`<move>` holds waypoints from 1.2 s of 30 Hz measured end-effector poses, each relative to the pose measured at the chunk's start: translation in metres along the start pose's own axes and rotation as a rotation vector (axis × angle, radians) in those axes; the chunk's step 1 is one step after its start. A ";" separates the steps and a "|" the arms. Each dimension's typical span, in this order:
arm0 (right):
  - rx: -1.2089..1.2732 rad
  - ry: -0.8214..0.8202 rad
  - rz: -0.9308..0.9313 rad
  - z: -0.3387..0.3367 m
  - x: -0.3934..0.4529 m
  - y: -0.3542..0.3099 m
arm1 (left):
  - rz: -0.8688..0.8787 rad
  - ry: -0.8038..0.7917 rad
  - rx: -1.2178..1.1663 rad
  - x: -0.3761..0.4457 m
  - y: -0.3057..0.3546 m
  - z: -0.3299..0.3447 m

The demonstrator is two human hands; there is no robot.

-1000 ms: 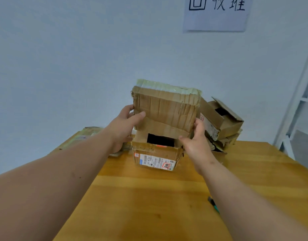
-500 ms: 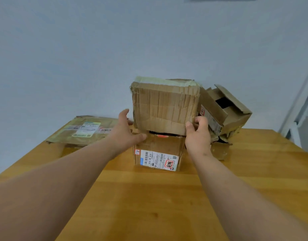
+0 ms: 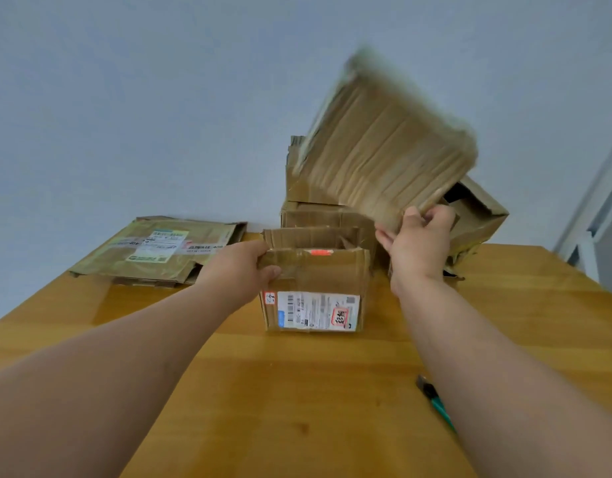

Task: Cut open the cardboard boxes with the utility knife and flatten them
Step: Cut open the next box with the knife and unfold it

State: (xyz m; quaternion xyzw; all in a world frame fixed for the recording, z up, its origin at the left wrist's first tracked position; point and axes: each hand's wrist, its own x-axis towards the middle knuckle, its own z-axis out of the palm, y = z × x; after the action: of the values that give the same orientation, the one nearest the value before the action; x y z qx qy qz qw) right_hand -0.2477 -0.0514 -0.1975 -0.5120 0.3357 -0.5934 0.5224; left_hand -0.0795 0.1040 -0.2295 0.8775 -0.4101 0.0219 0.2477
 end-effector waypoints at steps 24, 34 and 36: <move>-0.251 -0.304 0.106 -0.064 -0.049 -0.003 | 0.179 0.083 -0.372 -0.050 -0.002 -0.027; -0.528 -0.295 0.113 -0.108 -0.095 -0.013 | 0.096 -0.064 -0.411 -0.125 0.011 -0.031; -0.577 -0.390 0.153 -0.116 -0.109 -0.008 | 0.058 -0.118 -0.334 -0.135 0.001 -0.026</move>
State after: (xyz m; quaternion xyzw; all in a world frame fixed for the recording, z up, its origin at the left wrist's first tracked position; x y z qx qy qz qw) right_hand -0.3688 0.0394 -0.2470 -0.7154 0.4209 -0.3243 0.4537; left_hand -0.1655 0.2114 -0.2395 0.8118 -0.4469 -0.0909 0.3646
